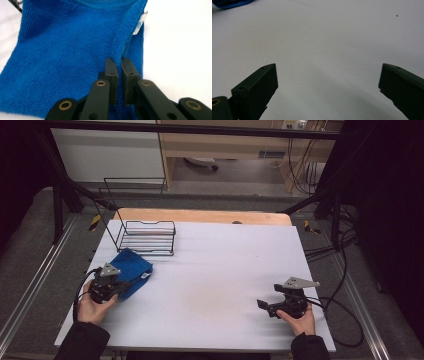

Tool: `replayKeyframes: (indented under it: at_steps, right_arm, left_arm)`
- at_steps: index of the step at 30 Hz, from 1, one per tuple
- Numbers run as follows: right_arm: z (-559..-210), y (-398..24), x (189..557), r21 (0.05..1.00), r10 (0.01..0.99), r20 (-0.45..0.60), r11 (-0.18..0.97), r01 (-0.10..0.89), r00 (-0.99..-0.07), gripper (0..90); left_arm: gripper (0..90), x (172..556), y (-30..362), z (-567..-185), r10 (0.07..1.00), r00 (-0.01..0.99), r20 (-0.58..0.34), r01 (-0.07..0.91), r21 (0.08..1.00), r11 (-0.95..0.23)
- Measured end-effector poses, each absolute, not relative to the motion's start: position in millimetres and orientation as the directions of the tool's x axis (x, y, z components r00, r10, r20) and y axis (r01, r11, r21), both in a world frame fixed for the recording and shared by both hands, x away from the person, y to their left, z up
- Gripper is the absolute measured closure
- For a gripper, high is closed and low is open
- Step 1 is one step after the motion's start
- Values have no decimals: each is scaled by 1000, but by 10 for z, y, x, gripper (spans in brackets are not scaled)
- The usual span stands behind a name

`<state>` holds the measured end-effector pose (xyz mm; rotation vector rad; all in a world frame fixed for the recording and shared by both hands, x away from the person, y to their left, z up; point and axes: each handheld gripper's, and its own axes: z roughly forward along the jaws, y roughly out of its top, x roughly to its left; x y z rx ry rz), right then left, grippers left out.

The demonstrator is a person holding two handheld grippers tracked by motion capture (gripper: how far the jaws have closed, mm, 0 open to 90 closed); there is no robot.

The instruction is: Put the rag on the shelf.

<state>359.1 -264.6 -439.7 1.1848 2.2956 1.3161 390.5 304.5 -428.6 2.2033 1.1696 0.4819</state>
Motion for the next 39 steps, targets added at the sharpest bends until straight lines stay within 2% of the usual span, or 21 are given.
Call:
replayKeyframes:
  at_steps: [6,9,10,15,23,26,28,30,39]
  right_arm:
    - [-4397,-2645,3590,803,746,178,267,532,-642,28]
    - [-4398,-2644,3590,803,746,178,267,533,-642,28]
    - [-4398,-2644,3590,802,746,178,267,534,-642,28]
    - [-4398,-2644,3589,802,746,179,267,534,-642,28]
    - [-4398,-2643,3592,802,744,183,265,535,-642,28]
    - [-4397,-2644,3592,802,743,183,266,535,-644,29]
    - [-4400,-2640,3593,803,743,184,265,535,-644,29]
    - [-4400,-2639,3593,801,743,186,264,537,-643,30]
    - [-4399,-2642,3597,802,739,186,266,535,-647,33]
  left_arm:
    - [821,3860,3042,-4322,820,572,23,636,618,-461]
    - [649,3852,3001,-4367,820,573,-5,629,643,-436]
    - [617,3852,3001,-4367,820,573,-5,629,643,-436]
    - [578,3852,2941,-4393,819,573,18,616,650,-445]
    - [656,3847,2881,-4424,822,561,94,591,650,-478]
    - [747,3863,2889,-4418,826,554,103,594,646,-480]
    - [805,3886,2916,-4410,832,546,96,604,644,-471]
    - [825,3891,2922,-4407,834,545,89,607,644,-465]
    - [846,3866,3026,-4312,840,542,-26,628,677,-384]
